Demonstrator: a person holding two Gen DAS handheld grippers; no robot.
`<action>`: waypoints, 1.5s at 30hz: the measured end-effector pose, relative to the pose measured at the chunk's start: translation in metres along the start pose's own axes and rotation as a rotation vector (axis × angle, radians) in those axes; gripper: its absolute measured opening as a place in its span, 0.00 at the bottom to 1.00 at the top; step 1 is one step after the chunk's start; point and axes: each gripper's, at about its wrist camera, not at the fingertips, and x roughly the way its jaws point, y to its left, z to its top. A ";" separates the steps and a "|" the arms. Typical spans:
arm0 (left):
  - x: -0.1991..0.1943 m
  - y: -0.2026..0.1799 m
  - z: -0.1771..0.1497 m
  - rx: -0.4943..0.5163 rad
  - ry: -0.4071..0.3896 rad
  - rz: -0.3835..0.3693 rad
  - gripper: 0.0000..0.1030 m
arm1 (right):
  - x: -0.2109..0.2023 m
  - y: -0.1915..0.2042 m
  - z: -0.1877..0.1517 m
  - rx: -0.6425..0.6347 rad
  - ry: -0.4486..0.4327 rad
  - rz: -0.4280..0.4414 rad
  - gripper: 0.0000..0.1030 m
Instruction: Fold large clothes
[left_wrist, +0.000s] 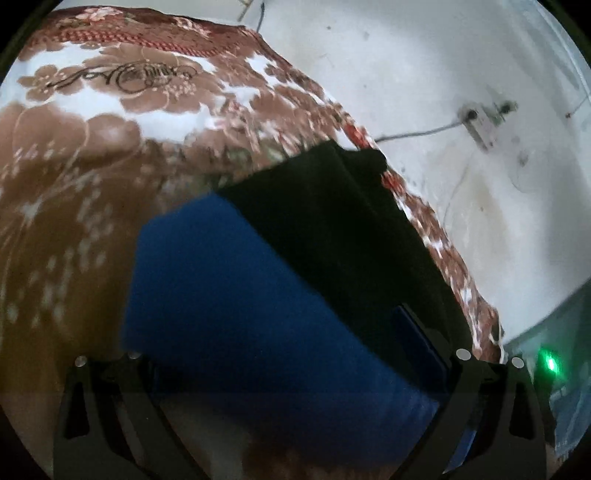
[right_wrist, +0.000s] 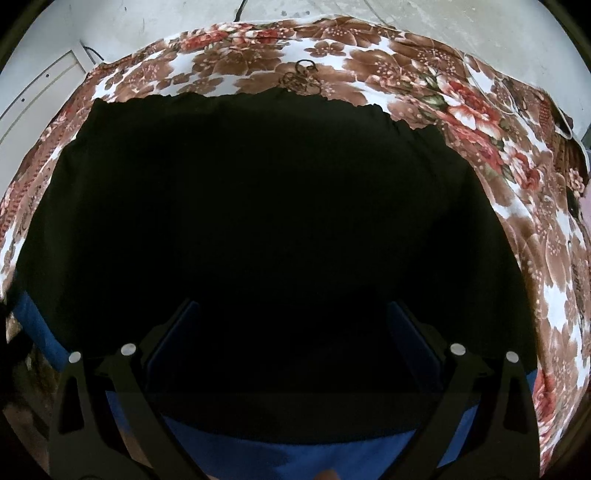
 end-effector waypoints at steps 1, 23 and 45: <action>0.003 -0.002 0.004 -0.003 -0.008 -0.002 0.95 | 0.000 0.000 0.000 0.000 -0.001 -0.002 0.95; 0.009 -0.033 0.029 0.148 0.101 0.099 0.16 | -0.001 0.019 0.008 0.058 -0.020 -0.041 0.95; -0.033 -0.226 0.004 0.616 -0.017 0.063 0.11 | 0.042 0.041 0.011 -0.038 0.103 -0.068 0.96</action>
